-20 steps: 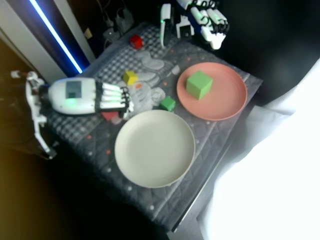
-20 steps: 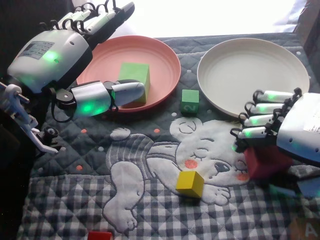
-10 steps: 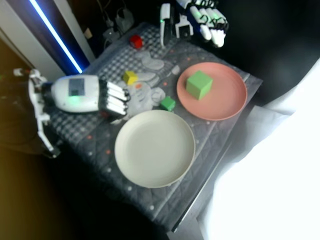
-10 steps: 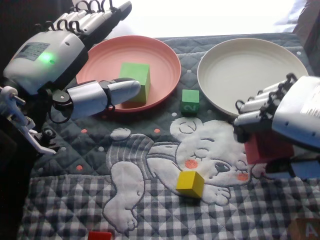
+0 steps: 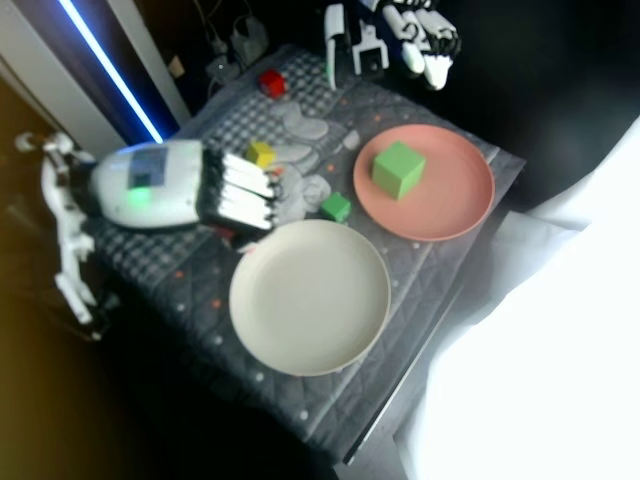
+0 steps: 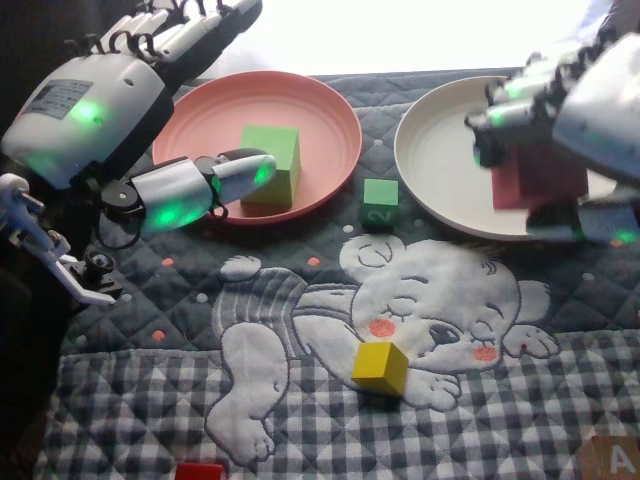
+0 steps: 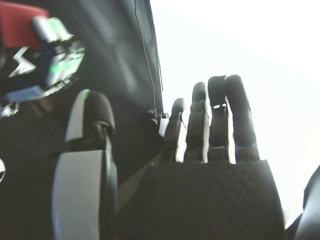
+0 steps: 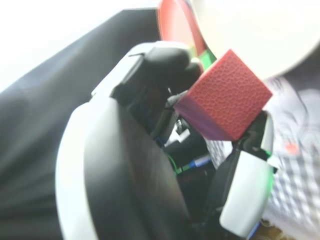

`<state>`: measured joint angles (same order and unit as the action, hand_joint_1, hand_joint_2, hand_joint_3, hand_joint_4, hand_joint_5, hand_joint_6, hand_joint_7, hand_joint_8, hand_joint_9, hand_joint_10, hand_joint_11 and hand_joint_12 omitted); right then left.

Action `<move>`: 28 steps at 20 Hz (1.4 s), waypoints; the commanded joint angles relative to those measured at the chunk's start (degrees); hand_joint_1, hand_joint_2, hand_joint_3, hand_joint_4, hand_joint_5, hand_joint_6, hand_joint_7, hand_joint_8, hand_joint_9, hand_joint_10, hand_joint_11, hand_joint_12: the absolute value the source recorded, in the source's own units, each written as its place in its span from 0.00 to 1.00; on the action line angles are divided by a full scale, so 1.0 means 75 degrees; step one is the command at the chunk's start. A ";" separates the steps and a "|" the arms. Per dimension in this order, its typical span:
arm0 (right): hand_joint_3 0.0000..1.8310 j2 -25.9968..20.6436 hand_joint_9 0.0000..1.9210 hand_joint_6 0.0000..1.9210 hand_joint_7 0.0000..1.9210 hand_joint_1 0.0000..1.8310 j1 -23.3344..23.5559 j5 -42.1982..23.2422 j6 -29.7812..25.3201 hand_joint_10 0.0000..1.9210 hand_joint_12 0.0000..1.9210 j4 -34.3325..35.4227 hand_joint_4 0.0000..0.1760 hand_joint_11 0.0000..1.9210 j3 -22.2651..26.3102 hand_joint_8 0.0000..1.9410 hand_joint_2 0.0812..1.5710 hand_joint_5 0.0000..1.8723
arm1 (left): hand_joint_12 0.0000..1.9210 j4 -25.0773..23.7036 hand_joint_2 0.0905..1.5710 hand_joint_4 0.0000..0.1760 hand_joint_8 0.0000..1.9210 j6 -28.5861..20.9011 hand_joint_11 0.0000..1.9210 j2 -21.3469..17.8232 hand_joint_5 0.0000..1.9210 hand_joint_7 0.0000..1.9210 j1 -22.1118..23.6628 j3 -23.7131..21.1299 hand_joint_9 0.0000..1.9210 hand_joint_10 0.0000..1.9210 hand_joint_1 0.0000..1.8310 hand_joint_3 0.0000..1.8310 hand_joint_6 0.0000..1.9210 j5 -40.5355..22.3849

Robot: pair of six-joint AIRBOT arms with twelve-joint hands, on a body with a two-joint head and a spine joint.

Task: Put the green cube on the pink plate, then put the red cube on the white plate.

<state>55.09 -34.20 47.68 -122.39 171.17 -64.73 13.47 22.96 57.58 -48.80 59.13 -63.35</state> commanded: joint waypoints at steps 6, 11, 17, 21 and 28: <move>0.00 0.0743 0.33 0.61 0.37 0.73 0.0577 -0.0603 0.0020 0.87 1.00 0.0163 0.00 0.31 -0.1147 0.80 0.79 0.39 | 0.64 -0.0362 0.66 0.19 0.07 -0.0022 0.00 -0.0066 0.07 0.17 0.0068 -0.0072 0.02 0.43 0.28 0.00 0.00 -0.1371; 0.00 0.1135 0.28 0.54 0.38 0.66 0.0722 -0.1173 0.0020 0.88 1.00 0.0163 0.00 0.22 -0.1592 0.82 0.77 0.46 | 0.44 -0.0393 0.66 0.20 0.01 -0.0022 0.00 -0.0065 0.05 0.16 0.0064 -0.0082 0.07 0.18 0.28 0.00 0.00 -0.1403; 0.00 0.1137 0.04 0.17 0.13 0.61 0.0737 -0.1177 0.0020 0.18 0.45 0.0163 0.00 0.00 -0.1487 0.07 0.63 0.17 | 0.37 -0.0381 0.67 0.40 0.00 -0.0022 0.00 -0.0066 0.06 0.13 0.0012 -0.0086 0.11 0.02 0.30 0.00 0.00 -0.1458; 0.00 0.0927 0.00 0.03 0.00 0.48 0.0772 -0.1021 0.0020 0.00 0.00 0.0162 0.45 0.00 -0.1213 0.00 0.58 0.05 | 0.29 -0.0356 0.67 0.34 0.00 -0.0022 0.00 -0.0120 0.07 0.13 -0.0044 -0.0137 0.09 0.00 0.30 0.00 0.00 -0.1567; 0.00 -0.0171 0.01 0.02 0.03 0.40 0.0349 0.0950 0.0025 0.00 0.00 0.0160 0.10 0.00 0.0124 0.01 0.61 0.04 | 0.58 -0.0309 0.68 0.10 0.02 -0.0022 0.00 -0.0418 0.10 0.20 -0.0227 -0.0351 0.20 0.03 0.29 0.00 0.00 -0.2219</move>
